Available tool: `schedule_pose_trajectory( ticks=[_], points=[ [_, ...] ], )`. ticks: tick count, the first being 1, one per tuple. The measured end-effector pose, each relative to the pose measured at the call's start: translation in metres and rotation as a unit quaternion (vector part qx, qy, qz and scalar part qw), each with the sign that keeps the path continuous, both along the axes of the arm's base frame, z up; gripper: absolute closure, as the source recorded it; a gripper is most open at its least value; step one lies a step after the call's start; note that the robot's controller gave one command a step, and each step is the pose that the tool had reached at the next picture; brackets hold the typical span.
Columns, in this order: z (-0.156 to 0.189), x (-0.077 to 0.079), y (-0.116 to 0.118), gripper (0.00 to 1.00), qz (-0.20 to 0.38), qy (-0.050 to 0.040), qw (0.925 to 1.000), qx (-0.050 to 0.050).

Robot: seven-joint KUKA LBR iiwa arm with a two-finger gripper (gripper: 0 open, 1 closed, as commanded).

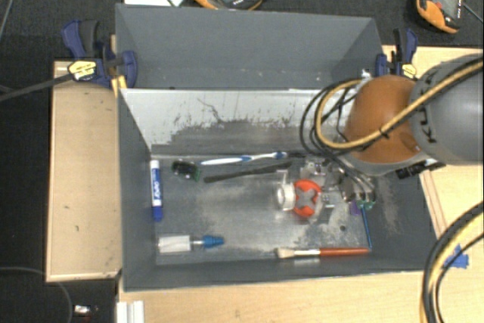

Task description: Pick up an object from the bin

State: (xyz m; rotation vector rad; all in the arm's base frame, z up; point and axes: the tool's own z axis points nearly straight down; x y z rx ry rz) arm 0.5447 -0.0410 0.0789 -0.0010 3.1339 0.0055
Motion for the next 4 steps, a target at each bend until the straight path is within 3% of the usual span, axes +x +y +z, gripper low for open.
schedule_pose_trajectory(
  ticks=[1,2,4],
  points=[
    [0.000,0.000,0.000,1.00,0.000,0.0000,1.0000,0.000],
    [0.021,-0.001,0.000,1.00,-0.001,0.0020,1.0000,0.000],
    [0.095,-0.001,0.000,1.00,-0.002,0.0012,1.0000,0.000]
  ],
)
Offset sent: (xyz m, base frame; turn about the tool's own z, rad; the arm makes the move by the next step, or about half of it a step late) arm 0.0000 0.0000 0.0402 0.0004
